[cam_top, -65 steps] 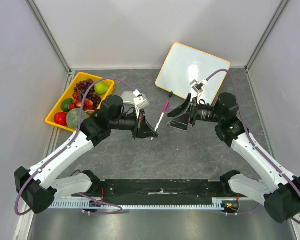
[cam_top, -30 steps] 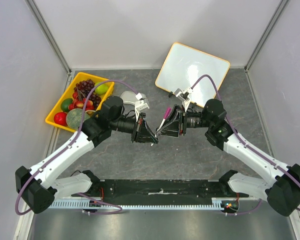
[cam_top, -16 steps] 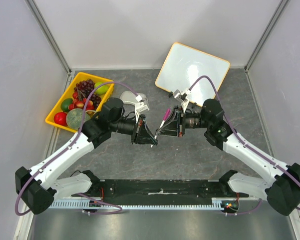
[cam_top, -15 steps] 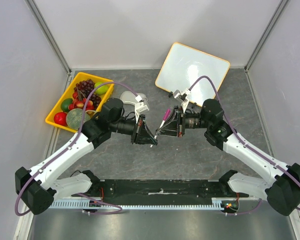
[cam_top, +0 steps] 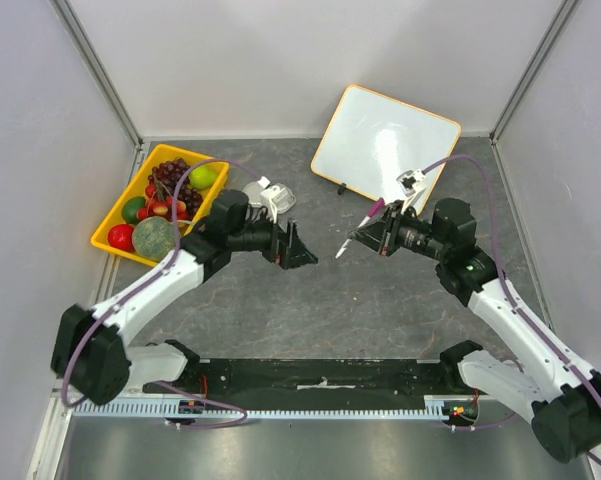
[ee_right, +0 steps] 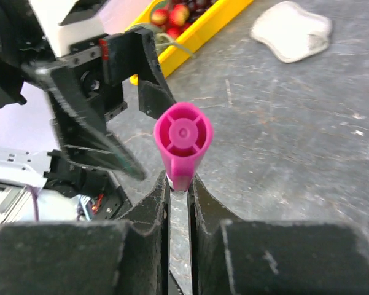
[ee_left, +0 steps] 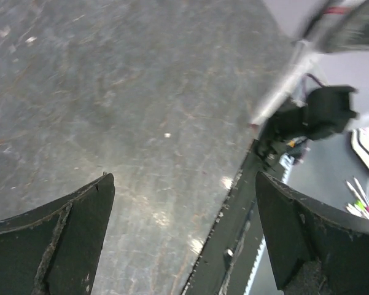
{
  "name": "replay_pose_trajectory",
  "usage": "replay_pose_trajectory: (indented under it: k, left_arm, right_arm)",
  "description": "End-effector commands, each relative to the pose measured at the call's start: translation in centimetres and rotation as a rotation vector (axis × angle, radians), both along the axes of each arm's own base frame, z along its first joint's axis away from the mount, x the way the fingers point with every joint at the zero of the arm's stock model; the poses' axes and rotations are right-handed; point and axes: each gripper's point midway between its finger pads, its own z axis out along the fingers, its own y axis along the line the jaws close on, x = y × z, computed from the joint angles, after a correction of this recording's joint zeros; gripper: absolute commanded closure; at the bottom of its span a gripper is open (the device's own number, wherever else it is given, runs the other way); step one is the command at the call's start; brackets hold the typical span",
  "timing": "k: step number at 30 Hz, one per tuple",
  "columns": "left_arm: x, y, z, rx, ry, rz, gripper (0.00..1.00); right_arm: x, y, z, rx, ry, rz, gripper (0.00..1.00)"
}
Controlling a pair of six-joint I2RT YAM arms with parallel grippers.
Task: Write a sentence on the whiteboard
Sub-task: Move the whiteboard to the center of the board.
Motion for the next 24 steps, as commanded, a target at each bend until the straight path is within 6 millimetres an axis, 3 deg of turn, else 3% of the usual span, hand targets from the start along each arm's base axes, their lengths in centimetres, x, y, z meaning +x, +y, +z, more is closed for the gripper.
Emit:
replay_pose_trajectory:
  k: [1, 3, 4, 5, 6, 12, 15, 16, 18, 19, 24]
  left_arm:
    - [6.4, -1.6, -0.7, 0.044, -0.014, 0.155, 0.0]
    - [8.8, -2.6, -1.5, 0.068, 0.003, 0.174, 0.0]
    - [10.0, -3.3, -3.0, 0.096, 0.031, 0.184, 0.0]
    - [11.0, -3.9, -2.4, 0.091, 0.016, 0.184, 0.0]
    - [12.0, -4.6, -3.2, 0.112, 0.028, 0.188, 0.0]
    - [17.6, -11.0, -6.8, 0.253, -0.003, 0.154, 0.03]
    - [19.2, -14.2, -8.4, 0.302, -0.011, 0.13, 0.06]
    - [20.1, -15.2, -7.7, 0.3, -0.04, 0.134, 0.06]
    - [21.1, -16.6, -8.4, 0.342, -0.079, 0.149, 0.07]
    - [21.5, -17.1, -9.8, 0.381, -0.094, 0.153, 0.08]
    - [22.7, -19.1, -11.5, 0.439, -0.173, 0.137, 0.08]
  right_arm:
    - [0.4, -2.8, -0.8, -0.079, -0.009, -0.125, 1.0]
    - [0.0, -3.3, -0.6, -0.097, -0.021, -0.129, 1.0]
    - [-0.2, -3.4, -0.3, -0.101, -0.03, -0.126, 1.0]
    - [-0.5, -3.5, -0.1, -0.105, -0.033, -0.124, 1.0]
    - [-0.7, -3.6, 0.3, -0.103, -0.045, -0.122, 1.0]
    - [-2.6, -3.8, 3.7, -0.052, -0.117, -0.094, 1.0]
    - [-3.2, -4.0, 5.5, -0.027, -0.164, -0.097, 1.0]
    - [-3.4, -4.0, 6.1, -0.019, -0.18, -0.094, 1.0]
    - [-3.8, -4.0, 6.9, -0.007, -0.197, -0.087, 1.0]
    - [-3.9, -4.0, 7.2, -0.002, -0.198, -0.082, 1.0]
    - [-4.1, -3.9, 7.6, -0.001, -0.211, -0.066, 1.0]
